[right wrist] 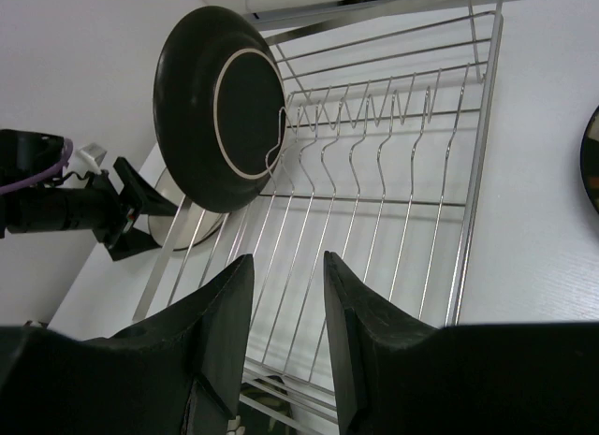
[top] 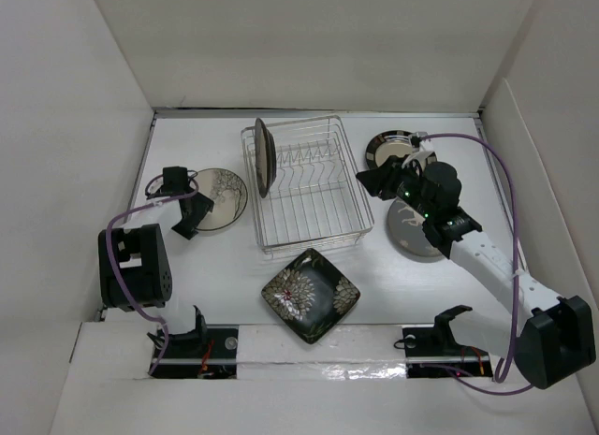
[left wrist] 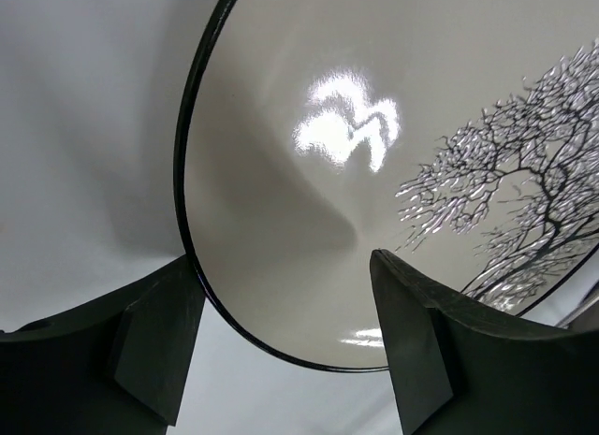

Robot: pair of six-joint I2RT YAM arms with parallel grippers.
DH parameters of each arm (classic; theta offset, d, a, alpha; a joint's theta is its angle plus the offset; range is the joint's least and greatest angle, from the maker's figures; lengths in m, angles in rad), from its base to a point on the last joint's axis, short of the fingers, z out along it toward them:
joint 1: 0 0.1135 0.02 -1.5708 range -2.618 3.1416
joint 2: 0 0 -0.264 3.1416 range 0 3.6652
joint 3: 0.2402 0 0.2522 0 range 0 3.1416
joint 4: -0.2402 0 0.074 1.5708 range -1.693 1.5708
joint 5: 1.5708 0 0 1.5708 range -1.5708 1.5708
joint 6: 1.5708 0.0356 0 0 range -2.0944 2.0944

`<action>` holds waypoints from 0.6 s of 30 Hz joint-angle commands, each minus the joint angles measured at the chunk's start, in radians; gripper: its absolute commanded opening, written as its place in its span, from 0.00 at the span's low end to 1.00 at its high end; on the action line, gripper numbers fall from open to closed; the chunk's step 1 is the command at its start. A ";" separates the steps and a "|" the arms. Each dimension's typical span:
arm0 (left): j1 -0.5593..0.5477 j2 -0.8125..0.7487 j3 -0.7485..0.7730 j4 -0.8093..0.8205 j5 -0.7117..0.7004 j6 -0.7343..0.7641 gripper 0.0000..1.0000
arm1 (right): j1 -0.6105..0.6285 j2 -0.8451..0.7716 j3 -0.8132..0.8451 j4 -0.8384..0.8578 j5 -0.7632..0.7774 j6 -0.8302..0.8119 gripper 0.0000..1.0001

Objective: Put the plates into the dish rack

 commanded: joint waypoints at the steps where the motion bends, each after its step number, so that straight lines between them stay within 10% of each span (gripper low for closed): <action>1: 0.004 0.023 0.030 0.081 0.011 -0.013 0.66 | 0.016 0.005 0.022 0.054 0.015 -0.012 0.41; 18: 0.013 -0.138 -0.370 0.409 0.188 -0.200 0.54 | 0.045 0.022 0.025 0.063 0.036 -0.014 0.41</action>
